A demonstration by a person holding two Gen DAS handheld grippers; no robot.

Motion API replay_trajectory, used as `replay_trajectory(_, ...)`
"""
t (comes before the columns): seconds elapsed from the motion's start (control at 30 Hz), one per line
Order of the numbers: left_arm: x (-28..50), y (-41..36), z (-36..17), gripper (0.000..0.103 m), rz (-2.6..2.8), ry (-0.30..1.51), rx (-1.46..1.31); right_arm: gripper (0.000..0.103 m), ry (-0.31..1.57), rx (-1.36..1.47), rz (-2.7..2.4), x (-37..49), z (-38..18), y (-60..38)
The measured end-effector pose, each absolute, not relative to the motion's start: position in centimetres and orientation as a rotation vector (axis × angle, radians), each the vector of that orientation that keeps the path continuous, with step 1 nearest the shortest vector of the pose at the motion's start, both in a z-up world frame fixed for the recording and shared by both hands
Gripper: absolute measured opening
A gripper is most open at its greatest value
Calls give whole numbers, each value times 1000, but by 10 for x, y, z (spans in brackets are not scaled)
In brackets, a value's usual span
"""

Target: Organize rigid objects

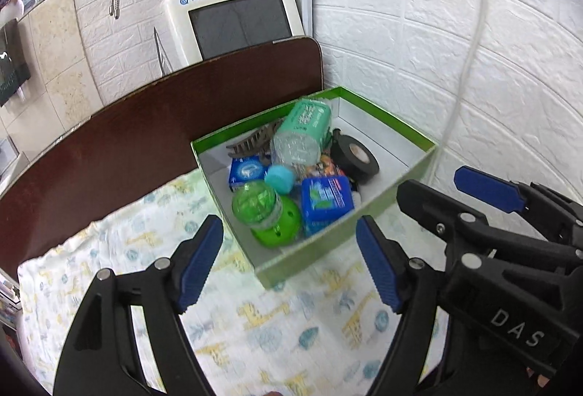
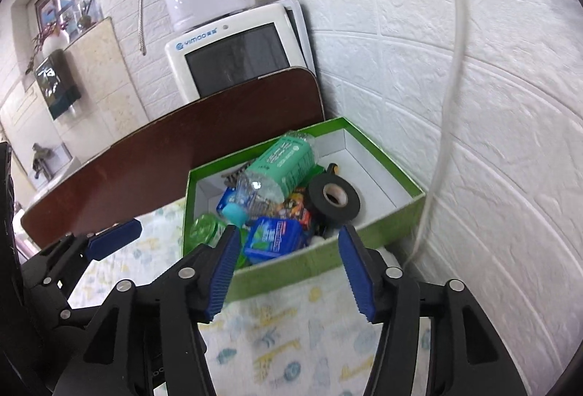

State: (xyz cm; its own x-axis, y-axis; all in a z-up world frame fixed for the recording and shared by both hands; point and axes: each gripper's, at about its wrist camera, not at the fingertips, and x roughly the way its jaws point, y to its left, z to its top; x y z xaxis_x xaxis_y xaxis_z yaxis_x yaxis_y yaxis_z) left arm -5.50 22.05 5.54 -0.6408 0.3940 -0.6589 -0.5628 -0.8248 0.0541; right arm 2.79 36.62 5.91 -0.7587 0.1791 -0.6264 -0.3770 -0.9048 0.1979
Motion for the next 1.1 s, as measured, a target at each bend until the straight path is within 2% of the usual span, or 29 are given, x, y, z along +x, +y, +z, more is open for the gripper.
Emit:
replay_trajectory(0.2,-30,202,48,76,2418,316,-899,74,354,-918,2653,53,59,348)
replay_trajectory(0.47,-19,173,59,77,2504,291,-881,75,321,-868,2623,80,67,339)
replay_trajectory(0.8,1,161,77,84,2586,245,-806,75,205,-769,2622,98,79,325)
replay_trajectory(1.1,6,162,77,85,2581,243,-806,75,214,-761,2618,104,78,328)
